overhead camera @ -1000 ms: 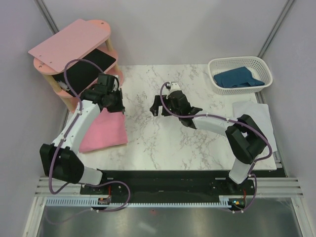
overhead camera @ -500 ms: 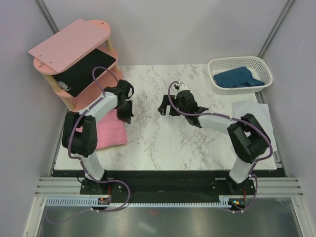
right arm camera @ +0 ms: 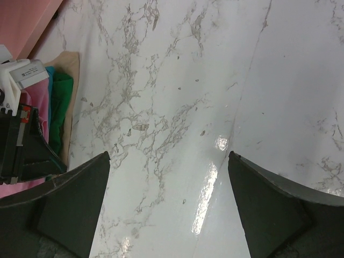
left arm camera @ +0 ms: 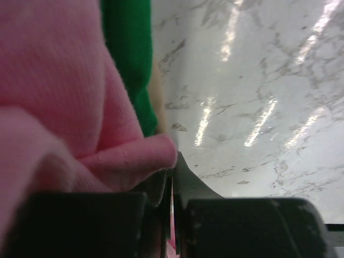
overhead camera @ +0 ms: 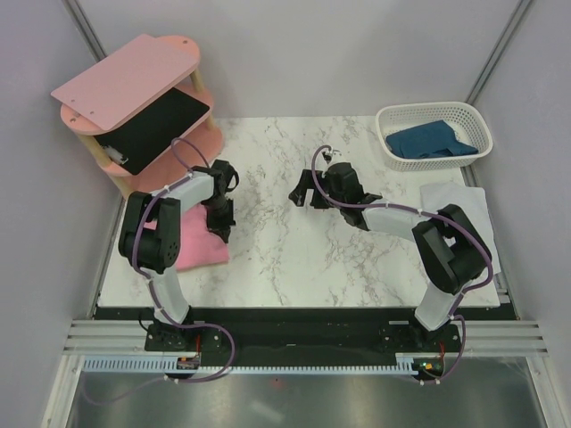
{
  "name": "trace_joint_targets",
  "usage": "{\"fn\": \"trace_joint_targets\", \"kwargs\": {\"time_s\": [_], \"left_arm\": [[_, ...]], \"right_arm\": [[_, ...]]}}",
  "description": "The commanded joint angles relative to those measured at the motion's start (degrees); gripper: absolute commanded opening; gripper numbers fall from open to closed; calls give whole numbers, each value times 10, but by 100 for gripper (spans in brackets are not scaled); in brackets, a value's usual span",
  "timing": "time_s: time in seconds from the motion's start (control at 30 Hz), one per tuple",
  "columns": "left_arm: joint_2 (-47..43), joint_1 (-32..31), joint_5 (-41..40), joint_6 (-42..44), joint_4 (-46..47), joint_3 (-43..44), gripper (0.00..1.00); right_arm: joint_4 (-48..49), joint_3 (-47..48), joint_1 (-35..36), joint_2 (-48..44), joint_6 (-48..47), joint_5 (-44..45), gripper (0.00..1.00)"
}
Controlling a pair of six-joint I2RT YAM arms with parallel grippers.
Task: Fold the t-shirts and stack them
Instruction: Put the neatly folded tshirt into the corner of the board with the left arm
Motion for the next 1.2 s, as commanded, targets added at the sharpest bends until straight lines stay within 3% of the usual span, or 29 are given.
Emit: {"fn": "trace_joint_targets", "kwargs": {"time_s": [0.0, 0.53, 0.8, 0.83, 0.87, 0.9, 0.93, 0.97, 1.03, 1.17], "left_arm": [[-1, 26, -46, -11, -45, -21, 2], [-46, 124, -181, -21, -93, -72, 2], [-90, 126, -178, -22, -97, -52, 2], [-98, 125, -173, -17, -97, -49, 10], [-109, 123, -171, -13, -99, -45, 25], [-117, 120, -162, -10, -100, -36, 45], [-137, 113, -162, -6, -100, -32, 78], [-146, 106, -167, -5, -99, -26, 89], [-162, 86, -174, -1, -96, -4, 100], [-164, 48, -171, 5, -83, 48, 100]], "right_arm": [[40, -7, -3, -20, 18, -19, 98], [68, -16, -5, -8, 41, -47, 98], [48, -18, -6, -27, 27, -35, 98], [43, -16, -6, -31, 17, -26, 98], [25, -14, -6, -41, 9, -19, 98], [12, -6, -6, -45, 0, -12, 98], [0, -1, -6, -51, -9, -2, 98], [-29, 5, -7, -62, -34, 20, 98], [-72, 21, -13, -70, -58, 47, 98], [-114, 40, -48, -82, -106, 76, 98]]}}
